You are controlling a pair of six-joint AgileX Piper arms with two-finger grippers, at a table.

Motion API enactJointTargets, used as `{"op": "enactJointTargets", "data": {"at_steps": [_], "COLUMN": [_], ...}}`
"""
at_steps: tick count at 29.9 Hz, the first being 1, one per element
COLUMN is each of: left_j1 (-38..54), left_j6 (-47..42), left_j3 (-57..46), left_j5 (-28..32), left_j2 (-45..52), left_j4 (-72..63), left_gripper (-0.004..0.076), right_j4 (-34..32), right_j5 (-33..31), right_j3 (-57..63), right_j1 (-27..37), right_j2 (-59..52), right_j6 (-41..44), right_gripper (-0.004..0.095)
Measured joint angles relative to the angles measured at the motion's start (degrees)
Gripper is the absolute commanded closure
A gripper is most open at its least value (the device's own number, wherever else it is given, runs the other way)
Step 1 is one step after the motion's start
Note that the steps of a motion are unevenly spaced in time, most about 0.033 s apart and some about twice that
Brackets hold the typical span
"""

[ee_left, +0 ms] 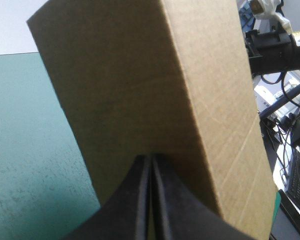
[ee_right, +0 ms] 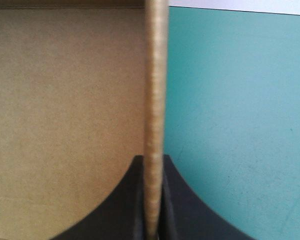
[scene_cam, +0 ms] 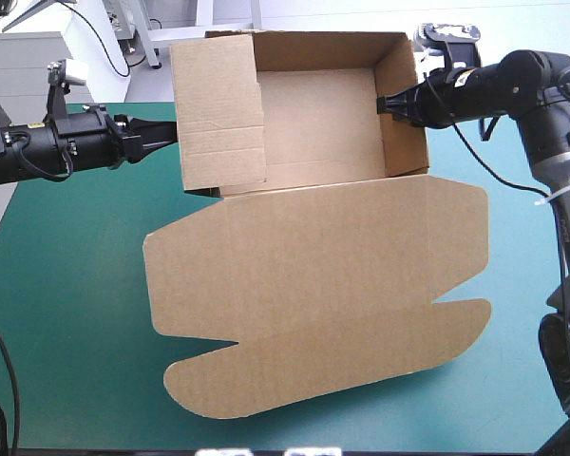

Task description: Fold the box

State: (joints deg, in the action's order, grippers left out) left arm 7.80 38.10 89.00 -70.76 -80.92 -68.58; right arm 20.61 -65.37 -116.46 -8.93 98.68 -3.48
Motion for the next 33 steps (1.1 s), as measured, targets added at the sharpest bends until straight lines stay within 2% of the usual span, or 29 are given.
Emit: {"op": "enactJointTargets", "data": {"at_steps": [5, 8, 10, 15, 17, 24, 33], "left_j1": [0.0, 0.0, 0.0, 0.0, 0.0, -0.1, -1.6], "left_j6": [-0.7, -0.9, -0.9, -1.6, -2.7, -3.8, -7.6], "left_j3": [0.0, 0.0, 0.0, 0.0, 0.0, 0.0, 0.0], "left_j5": [-0.1, -0.1, -0.1, -0.1, -0.1, -0.1, -0.1], "left_j2": [0.0, 0.0, 0.0, 0.0, 0.0, 0.0, 0.0], "left_j4": [0.0, 0.0, 0.0, 0.0, 0.0, 0.9, 13.0], "left_gripper": [0.0727, 0.0679, 0.0602, 0.0351, 0.0295, 0.0284, 0.0284], "right_j4": [0.0, -0.3, -0.8, -2.3, -2.7, -2.5, -5.3], "right_j5": [0.8, 1.3, 1.5, 1.6, 1.7, 2.5, 6.6], "right_j3": [0.0, 0.0, 0.0, 0.0, 0.0, 0.0, 0.0], "right_j1": [-1.2, -1.3, -1.3, -2.0, -2.4, -4.1, -9.2], "right_j2": [0.7, 0.7, 0.7, 1.2, 1.5, 3.3, 4.2], "right_j6": [0.2, 0.5, 0.8, 1.2, 1.3, 2.1, 3.8], "right_gripper": [0.0927, 0.0927, 0.0927, 0.0927, 0.0927, 0.0927, 0.0923]}}
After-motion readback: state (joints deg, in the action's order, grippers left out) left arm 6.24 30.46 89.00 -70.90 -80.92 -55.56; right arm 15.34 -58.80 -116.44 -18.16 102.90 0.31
